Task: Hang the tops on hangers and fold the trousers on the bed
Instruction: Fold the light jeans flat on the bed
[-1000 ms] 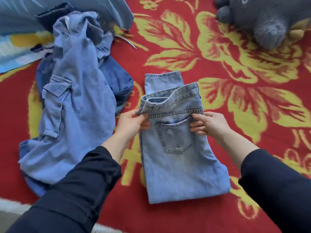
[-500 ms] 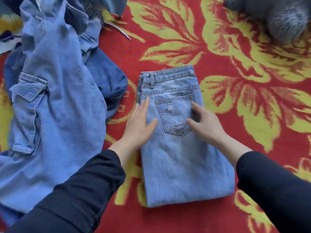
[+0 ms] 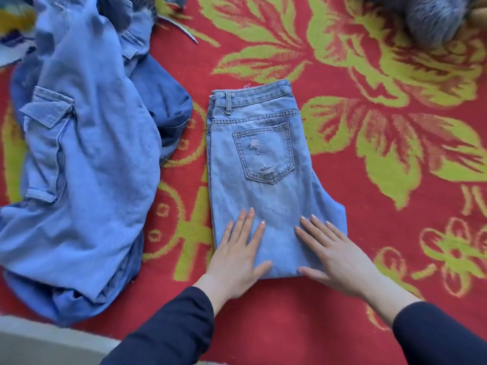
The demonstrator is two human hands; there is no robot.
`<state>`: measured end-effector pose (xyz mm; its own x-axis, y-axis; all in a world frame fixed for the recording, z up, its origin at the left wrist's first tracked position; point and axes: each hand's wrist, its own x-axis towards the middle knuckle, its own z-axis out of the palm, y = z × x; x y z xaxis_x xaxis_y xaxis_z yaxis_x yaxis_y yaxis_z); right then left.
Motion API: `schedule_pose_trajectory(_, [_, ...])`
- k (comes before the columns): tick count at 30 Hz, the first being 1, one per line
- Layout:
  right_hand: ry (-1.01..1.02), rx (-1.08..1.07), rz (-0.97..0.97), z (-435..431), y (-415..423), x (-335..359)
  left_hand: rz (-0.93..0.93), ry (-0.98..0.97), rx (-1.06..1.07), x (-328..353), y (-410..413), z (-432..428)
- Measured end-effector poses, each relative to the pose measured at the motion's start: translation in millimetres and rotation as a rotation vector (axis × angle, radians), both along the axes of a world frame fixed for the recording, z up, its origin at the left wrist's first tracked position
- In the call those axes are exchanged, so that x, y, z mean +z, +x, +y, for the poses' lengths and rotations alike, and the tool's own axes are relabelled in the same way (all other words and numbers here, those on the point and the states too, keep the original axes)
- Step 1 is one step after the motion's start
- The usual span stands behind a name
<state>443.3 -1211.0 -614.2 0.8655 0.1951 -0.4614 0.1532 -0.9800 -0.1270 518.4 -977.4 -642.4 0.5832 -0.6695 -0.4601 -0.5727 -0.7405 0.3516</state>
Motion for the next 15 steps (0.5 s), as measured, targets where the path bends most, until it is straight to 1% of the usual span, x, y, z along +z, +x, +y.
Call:
schedule_pose_trajectory(3, [-0.003, 0.057, -0.009, -4.7, -6.0, 0.8, -0.003, 0.092, -0.128, 3.6, -11.7, 6.8])
schedule_pose_trajectory(5, [-0.013, 0.062, -0.025, -5.8, -3.4, 0.5, -0.033, 0.15, -0.162, 8.0, -18.1, 10.0])
schedule_pose_trajectory(7, [-0.041, 0.057, -0.015, -5.1, 1.2, 1.3, -0.048, 0.175, -0.14, 12.0, -23.0, 9.6])
schedule_pose_trajectory(9, [-0.047, 0.072, 0.021, -0.8, 6.0, 3.5, -0.021, 0.182, -0.092, 14.7, -26.2, 6.8])
schedule_pose_trajectory(10, [-0.052, 0.077, 0.064, -0.2, 8.2, 4.2, 0.004, 0.175, -0.065, 15.7, -26.5, 5.5])
schedule_pose_trajectory(12, [-0.025, 0.017, 0.219, -2.5, 14.0, 11.2, 0.076, 0.156, -0.021, 20.3, -23.2, 4.3])
schedule_pose_trajectory(15, [0.024, -0.088, 0.32, -0.1, 27.6, 31.2, 0.232, 0.108, 0.039, 38.4, -13.2, 4.7])
